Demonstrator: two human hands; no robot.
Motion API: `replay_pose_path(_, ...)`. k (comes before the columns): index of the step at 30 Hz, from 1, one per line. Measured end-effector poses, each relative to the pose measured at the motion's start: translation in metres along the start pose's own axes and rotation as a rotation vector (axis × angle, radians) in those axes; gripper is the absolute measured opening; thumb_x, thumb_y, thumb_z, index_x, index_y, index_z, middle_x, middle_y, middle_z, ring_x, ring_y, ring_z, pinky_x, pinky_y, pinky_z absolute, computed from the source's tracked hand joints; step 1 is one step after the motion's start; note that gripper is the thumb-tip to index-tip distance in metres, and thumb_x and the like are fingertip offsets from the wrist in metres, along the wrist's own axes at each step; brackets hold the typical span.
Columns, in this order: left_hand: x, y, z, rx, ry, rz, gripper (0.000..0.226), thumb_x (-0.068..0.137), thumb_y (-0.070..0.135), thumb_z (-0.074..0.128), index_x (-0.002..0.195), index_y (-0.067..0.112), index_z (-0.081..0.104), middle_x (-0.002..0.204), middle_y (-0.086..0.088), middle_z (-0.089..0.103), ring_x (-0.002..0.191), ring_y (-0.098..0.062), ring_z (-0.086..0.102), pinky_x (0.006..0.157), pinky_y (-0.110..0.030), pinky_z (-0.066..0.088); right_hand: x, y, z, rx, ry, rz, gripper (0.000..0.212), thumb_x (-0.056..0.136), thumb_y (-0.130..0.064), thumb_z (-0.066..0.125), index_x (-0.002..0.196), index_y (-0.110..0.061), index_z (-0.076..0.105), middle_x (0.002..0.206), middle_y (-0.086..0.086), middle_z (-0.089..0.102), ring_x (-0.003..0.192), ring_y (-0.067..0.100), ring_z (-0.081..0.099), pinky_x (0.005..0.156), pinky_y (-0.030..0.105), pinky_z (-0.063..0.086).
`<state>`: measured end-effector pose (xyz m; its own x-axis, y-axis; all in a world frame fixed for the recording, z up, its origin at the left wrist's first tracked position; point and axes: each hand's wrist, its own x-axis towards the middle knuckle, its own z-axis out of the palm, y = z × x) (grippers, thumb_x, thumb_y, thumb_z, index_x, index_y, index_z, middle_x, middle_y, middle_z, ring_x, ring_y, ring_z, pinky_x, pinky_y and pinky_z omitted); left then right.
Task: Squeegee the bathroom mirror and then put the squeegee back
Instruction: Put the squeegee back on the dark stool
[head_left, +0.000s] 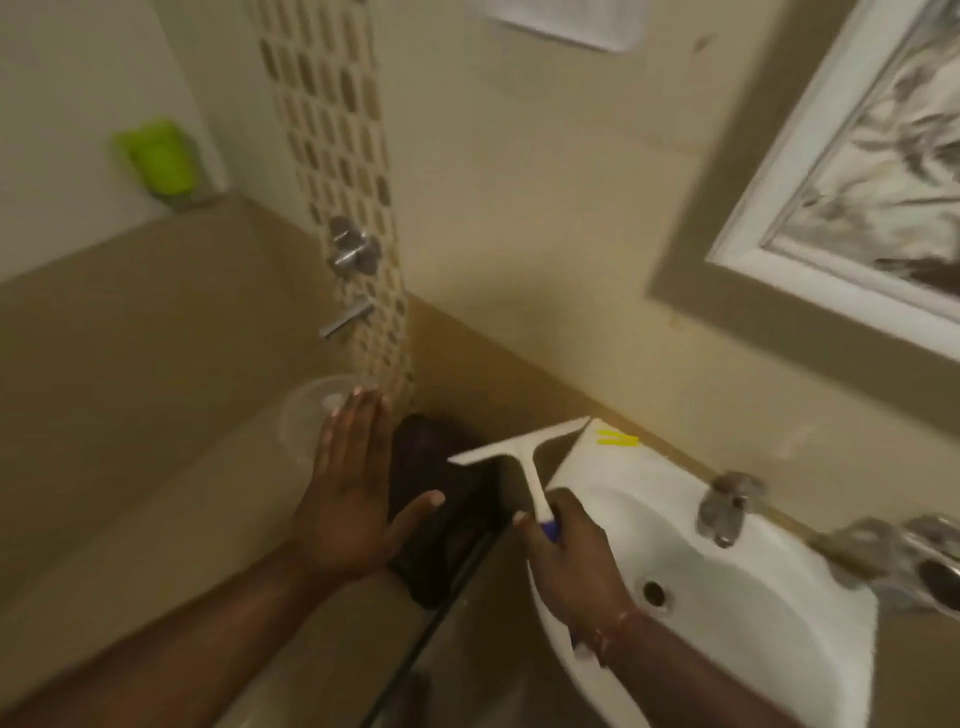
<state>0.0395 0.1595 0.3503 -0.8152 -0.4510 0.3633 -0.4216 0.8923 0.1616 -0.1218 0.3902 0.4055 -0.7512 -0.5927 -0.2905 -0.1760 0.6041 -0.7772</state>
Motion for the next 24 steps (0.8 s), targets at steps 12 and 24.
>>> replay_pose_path(12, -0.017, -0.113, 0.119, -0.033, -0.114, -0.141, 0.117, 0.109, 0.083, 0.043, 0.181, -0.003, 0.012, 0.192, -0.024, 0.009, 0.18, -0.041, 0.006, 0.146, -0.054, 0.0, 0.159, -0.003, 0.204, 0.103, -0.105, 0.187, 0.025, 0.106, -0.041, 0.069, 0.119, -0.02, 0.067, 0.113, 0.005, 0.075, 0.103, 0.025, 0.073, 0.102, 0.053, 0.06)
replay_pose_path(24, -0.061, -0.162, 0.265, -0.032, -0.216, -0.224, 0.118, 0.106, 0.079, 0.059, 0.178, -0.007, 0.021, 0.188, -0.028, 0.02, 0.178, -0.045, 0.017, 0.142, -0.065, 0.017, 0.246, 0.089, 0.316, -0.031, -0.13, 0.344, 0.039, 0.112, -0.035, 0.063, 0.139, -0.008, 0.062, 0.132, 0.017, 0.07, 0.125, 0.036, 0.066, 0.092, 0.03, 0.043)
